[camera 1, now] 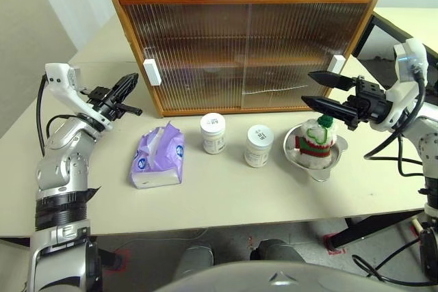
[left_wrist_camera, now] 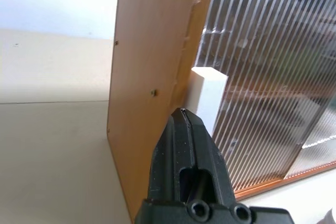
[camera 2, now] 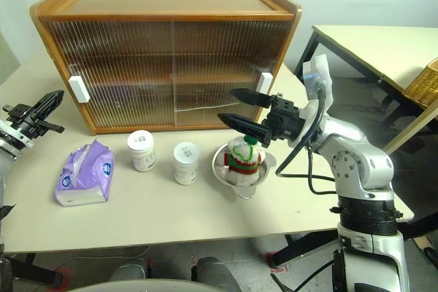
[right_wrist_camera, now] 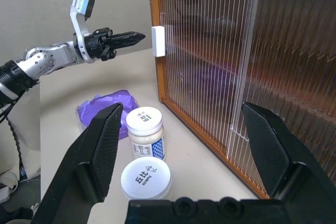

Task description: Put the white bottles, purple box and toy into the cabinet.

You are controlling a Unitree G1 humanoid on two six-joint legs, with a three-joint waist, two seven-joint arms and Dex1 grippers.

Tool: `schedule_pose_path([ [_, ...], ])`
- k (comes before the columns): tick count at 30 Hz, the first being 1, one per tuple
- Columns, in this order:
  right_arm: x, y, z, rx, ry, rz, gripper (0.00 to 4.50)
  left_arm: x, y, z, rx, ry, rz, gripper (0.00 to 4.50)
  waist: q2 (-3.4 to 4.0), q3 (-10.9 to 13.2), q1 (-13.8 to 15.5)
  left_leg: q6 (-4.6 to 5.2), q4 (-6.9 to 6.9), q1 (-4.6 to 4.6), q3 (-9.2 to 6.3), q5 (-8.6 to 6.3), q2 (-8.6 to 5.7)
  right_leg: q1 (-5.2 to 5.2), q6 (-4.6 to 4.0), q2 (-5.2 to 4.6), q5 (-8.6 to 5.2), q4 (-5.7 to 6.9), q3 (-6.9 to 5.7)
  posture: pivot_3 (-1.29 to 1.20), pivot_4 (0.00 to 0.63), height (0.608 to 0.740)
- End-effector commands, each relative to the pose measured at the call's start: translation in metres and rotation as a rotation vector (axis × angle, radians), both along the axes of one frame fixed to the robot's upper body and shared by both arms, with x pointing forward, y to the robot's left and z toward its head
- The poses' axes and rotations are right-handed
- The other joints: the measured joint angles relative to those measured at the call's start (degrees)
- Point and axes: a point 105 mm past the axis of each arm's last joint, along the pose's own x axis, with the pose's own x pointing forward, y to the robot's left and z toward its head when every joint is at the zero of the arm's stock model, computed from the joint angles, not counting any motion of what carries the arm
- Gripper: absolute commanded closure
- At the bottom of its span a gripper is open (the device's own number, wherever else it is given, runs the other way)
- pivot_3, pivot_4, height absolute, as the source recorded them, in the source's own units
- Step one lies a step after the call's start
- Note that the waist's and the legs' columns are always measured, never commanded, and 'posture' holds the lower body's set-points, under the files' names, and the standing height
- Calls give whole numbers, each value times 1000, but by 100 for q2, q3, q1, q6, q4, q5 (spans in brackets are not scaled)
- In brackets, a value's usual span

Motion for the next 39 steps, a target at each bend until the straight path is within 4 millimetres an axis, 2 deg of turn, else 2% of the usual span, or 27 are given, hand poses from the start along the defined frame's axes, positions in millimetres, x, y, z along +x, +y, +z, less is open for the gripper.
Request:
schedule_pose_path([
  [1,-2,1,8,-5,-22,2,0,7,-3,-4,4,8,-3,4485,0,0,0,0,0,0,0,0,0,0,0,0,0,0,1,-95,6,740],
  [8,-3,0,9,-3,-25,-14,0,20,-13,0,5,-2,-44,4485,-1,0,-9,1,2,-2,0,0,0,0,1,-1,2,0,4,-108,7,740],
  [19,-4,-2,10,-5,-27,-30,0,25,-27,-2,9,0,-101,4485,-1,1,-33,3,3,-4,1,-1,-2,-1,8,-1,3,-2,-1,-117,9,740],
  [33,-3,-3,10,-6,-29,-44,0,42,-74,3,-20,-6,-266,4485,-9,8,-56,7,9,-12,3,-4,-4,-2,25,-2,7,-9,1,-134,12,740],
  [39,-4,-4,10,-6,-32,-51,0,49,-100,0,5,3,-357,4485,-9,10,-70,12,15,-21,6,-6,-6,-5,40,-4,11,-13,2,-143,13,740],
])
